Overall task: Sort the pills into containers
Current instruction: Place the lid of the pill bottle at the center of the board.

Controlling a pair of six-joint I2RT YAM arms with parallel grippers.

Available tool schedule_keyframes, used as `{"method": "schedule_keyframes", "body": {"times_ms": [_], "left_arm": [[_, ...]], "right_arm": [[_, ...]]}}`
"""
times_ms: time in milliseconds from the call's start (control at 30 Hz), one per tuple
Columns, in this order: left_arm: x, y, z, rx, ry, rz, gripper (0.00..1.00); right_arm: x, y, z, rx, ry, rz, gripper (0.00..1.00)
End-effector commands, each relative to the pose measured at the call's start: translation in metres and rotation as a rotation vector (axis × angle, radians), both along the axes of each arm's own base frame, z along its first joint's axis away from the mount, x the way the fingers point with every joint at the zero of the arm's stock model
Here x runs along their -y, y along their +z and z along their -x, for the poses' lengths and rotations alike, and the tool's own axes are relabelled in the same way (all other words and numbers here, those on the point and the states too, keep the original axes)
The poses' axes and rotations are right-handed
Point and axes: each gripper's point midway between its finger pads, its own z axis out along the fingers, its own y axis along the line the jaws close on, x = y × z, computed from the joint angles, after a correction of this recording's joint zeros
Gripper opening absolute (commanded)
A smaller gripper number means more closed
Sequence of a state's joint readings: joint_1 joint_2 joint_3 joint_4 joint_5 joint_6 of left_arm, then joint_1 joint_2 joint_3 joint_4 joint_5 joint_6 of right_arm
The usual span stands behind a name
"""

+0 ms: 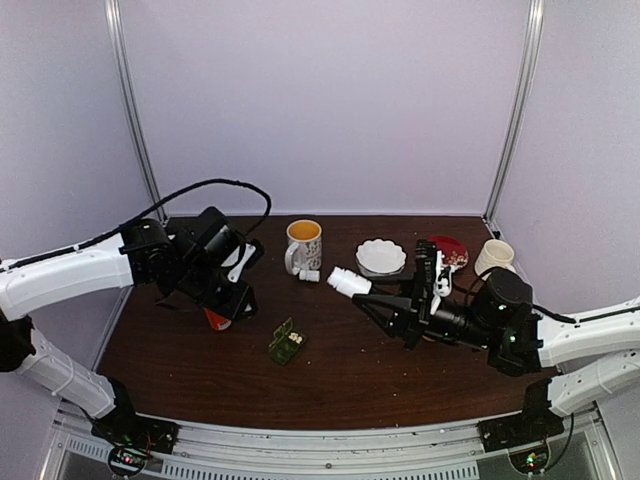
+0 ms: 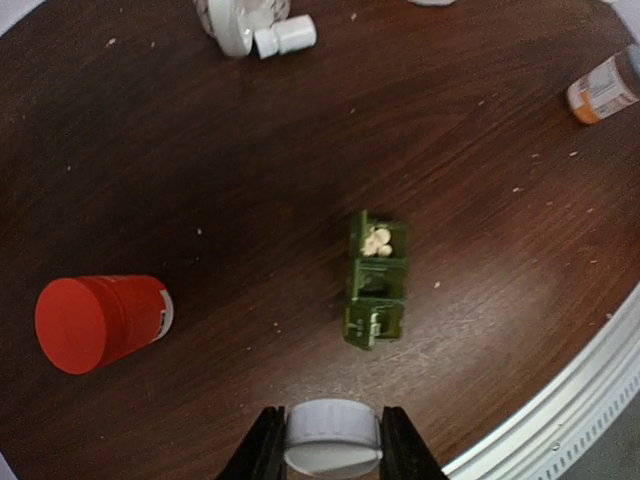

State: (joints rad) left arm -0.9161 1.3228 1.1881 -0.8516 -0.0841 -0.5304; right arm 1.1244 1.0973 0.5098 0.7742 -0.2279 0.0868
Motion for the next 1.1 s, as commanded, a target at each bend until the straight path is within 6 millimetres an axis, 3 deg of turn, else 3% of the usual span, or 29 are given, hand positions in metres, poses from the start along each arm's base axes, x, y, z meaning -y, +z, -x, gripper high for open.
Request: {"method": "schedule_keyframes", "body": {"times_ms": [0, 200, 533, 667, 867, 1067], "left_arm": [[-0.022, -0.048, -0.008, -0.02, 0.064, -0.179, 0.06], [-0.021, -0.102, -0.007, -0.1, 0.056, -0.276, 0.07], [-0.018, -0.156, -0.006, -0.19, 0.045, -0.334, 0.13], [-0.019, -0.164, -0.005, -0.207, 0.045, -0.351, 0.21], [-0.024, -0.165, -0.008, -0.21, 0.067, -0.382, 0.59], [-0.026, -0.154, -0.008, -0.191, 0.077, -0.365, 0.7]], "right_arm": [[0.001, 0.022, 0.004, 0.009, 0.025, -0.094, 0.0], [-0.001, 0.011, 0.005, -0.012, 0.039, -0.089, 0.0], [-0.003, -0.021, 0.007, -0.037, 0.04, -0.038, 0.01], [-0.003, -0.034, 0.009, -0.042, 0.039, -0.024, 0.01], [-0.012, -0.063, 0.012, -0.052, 0.049, 0.034, 0.01], [-0.02, -0.078, 0.012, -0.073, 0.059, 0.032, 0.01]]}}
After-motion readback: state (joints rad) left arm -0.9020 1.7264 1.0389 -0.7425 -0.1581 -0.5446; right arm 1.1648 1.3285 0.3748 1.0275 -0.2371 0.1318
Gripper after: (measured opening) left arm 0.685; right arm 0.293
